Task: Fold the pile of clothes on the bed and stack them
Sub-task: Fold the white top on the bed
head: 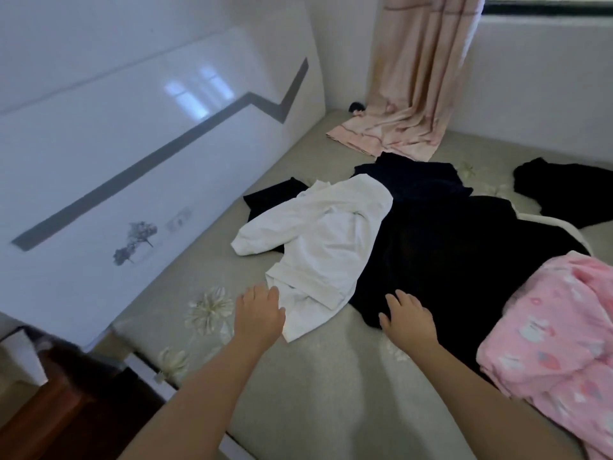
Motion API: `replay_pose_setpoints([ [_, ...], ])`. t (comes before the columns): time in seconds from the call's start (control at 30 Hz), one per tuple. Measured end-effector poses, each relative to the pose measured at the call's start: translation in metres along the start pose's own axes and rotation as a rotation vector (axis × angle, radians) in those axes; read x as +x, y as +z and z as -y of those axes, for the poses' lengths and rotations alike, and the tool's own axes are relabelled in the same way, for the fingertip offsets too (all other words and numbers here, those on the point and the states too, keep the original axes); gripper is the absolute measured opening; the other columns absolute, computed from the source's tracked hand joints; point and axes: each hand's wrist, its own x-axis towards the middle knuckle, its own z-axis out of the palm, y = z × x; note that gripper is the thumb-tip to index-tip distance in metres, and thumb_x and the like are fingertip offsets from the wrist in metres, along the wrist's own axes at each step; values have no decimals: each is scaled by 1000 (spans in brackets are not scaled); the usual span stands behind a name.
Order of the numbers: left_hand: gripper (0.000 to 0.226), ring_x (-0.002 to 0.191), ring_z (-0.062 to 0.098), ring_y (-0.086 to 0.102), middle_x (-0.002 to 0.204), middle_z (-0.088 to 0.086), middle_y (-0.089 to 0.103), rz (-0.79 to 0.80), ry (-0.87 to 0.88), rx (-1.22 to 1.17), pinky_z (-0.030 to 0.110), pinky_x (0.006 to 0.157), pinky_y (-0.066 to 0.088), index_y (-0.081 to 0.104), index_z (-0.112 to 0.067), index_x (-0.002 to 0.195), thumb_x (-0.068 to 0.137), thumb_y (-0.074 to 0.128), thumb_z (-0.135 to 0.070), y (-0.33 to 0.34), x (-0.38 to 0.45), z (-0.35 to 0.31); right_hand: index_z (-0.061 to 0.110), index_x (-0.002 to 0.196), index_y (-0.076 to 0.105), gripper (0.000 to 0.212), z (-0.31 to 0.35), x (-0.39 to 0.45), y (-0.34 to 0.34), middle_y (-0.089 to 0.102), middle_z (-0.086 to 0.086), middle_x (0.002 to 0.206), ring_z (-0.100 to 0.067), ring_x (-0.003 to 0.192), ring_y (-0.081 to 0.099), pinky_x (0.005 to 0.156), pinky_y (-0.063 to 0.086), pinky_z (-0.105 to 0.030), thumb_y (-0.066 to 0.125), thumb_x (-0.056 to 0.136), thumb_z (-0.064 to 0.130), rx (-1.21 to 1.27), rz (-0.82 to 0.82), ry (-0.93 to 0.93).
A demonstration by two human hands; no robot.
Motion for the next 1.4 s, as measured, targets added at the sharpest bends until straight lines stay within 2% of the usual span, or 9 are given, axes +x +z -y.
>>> replay_pose_setpoints([
  [0.13,37,123,18,34,135,5,36,182,63,-28,30,99,27,38,-15,129,96,30,-29,62,80,74,17,136,33,50,74,89,37,38,-3,139,-21,128,35,95,39,-31,39,94,44,39,86,74],
  [0.23,40,132,19,25,144,5,27,246,149,-25,34,107,22,32,-14,135,97,28,-29,103,132,115,18,143,22,63,118,149,69,27,-3,147,-23,134,28,103,33,-35,43,92,48,5,174,101],
  [0.37,38,122,20,32,133,4,36,256,211,-34,33,100,25,36,-14,129,95,32,-28,142,185,148,20,144,15,72,153,205,110,19,-6,149,-26,134,26,102,34,-37,53,88,44,51,247,204],
  [0.7,35,117,20,37,129,4,40,291,310,-80,29,92,33,40,-13,124,94,36,-30,187,223,170,12,121,55,33,127,231,129,53,-7,116,-25,104,56,73,41,-26,38,93,8,37,156,268],
  [0.77,34,114,19,39,126,4,42,291,321,-97,27,88,33,40,-14,124,95,35,-31,186,222,159,12,127,48,35,116,219,126,50,-7,121,-24,107,52,78,42,-27,44,93,16,90,133,317],
  [0.9,48,128,20,32,142,4,32,322,372,-131,29,99,30,25,-16,141,96,32,-33,183,219,130,31,146,10,75,115,205,140,21,-10,142,-28,118,42,88,45,-31,57,87,33,142,250,347],
  [1.07,40,117,25,42,129,12,45,250,387,-139,35,92,36,41,-7,129,94,40,-25,177,228,129,8,118,57,32,112,220,155,49,-14,120,-30,107,51,83,43,-31,41,91,4,300,107,404],
  [1.27,36,113,28,44,122,17,49,268,380,-190,35,90,34,47,-1,122,90,50,-17,156,212,98,9,104,65,23,71,175,111,55,-7,101,-24,97,53,76,41,-30,48,88,10,200,8,173],
  [1.4,44,119,34,43,133,19,44,303,405,-370,39,94,34,43,0,131,92,51,-22,148,184,52,-4,88,69,16,16,79,66,55,-19,83,-33,78,54,64,44,-38,55,83,2,253,-138,145],
])
